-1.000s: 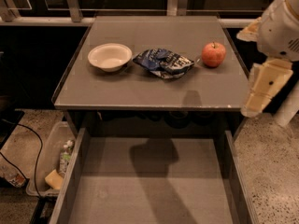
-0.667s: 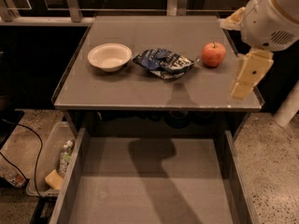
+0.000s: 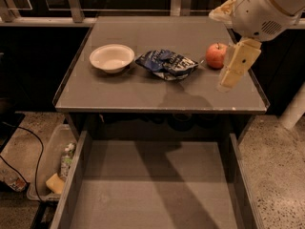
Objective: Place blue chip bag into top drawer
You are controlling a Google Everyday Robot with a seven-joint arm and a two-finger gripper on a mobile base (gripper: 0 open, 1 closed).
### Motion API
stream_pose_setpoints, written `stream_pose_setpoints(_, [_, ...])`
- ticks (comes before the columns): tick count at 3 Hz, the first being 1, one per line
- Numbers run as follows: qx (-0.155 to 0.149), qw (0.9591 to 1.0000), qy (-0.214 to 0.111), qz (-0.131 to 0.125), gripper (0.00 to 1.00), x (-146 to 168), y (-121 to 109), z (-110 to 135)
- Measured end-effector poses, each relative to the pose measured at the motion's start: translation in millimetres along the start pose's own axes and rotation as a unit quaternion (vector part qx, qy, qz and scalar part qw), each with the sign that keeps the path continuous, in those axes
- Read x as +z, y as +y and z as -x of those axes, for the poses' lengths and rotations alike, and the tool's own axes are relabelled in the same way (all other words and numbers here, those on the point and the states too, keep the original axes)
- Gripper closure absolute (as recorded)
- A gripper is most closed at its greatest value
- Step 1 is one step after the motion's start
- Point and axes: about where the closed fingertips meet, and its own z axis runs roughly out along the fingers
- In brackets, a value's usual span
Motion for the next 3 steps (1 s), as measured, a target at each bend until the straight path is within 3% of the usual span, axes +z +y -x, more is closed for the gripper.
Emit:
stream_pose_setpoints(1, [-0.003,1.0000,0.007,-0.003,0.00,1,0,1])
stream_pose_setpoints(2, [0.002,0.9998,-0.017,-0.012,0.00,18,-12,2])
stream_pose_setpoints(3, [0.030,0.9973,-0.064,-0.017,0.00,42,-30,-4])
